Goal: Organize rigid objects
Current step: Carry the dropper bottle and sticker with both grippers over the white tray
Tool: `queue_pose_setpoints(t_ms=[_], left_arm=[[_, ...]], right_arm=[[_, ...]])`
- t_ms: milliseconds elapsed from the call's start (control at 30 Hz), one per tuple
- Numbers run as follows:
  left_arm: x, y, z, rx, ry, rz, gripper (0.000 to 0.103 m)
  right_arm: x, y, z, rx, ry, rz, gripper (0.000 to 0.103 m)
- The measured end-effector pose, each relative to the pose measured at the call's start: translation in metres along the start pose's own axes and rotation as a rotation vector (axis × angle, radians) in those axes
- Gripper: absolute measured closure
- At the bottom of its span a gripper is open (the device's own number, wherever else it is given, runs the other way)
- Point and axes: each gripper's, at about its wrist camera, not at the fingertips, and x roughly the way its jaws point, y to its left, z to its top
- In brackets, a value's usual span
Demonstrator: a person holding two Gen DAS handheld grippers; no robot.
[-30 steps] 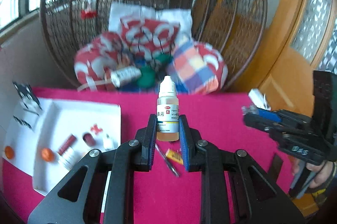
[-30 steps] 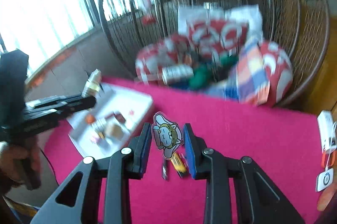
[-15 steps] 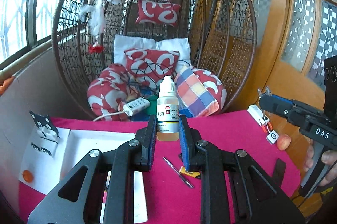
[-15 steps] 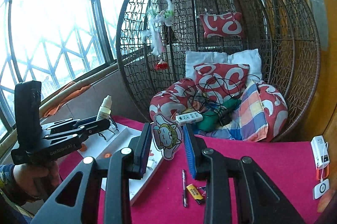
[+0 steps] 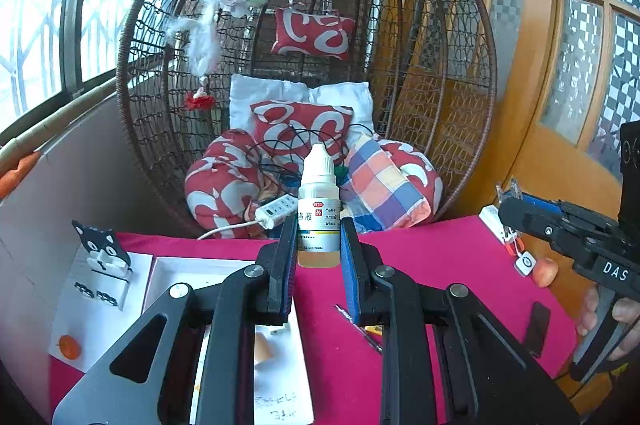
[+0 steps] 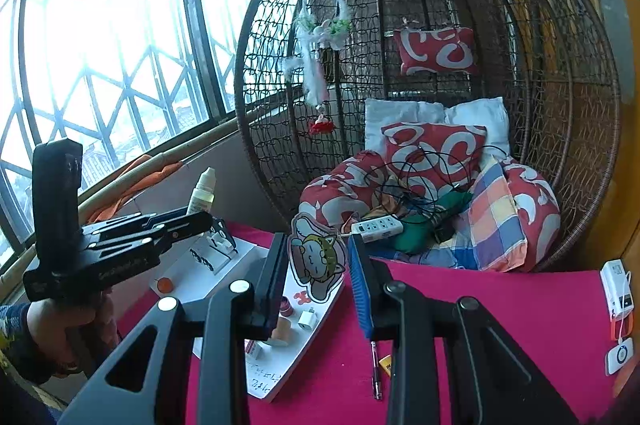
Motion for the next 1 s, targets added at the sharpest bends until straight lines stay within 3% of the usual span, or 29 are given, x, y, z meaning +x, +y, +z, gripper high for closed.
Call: queue_pose_setpoints(t_ms=[433,1000], left_arm=[[-0.013,0.033,0.000,-0.030,-0.022,0.033,0.084],[-0.035,0.105,-0.025,-0.120,0.013,0.158,0.084]], right_arm=[[0.013,0.021,0.003,-0.019,0.010,0.012,0.074],[0.069,0.074,0.001,-0.051,0.076,0.126,0.074]])
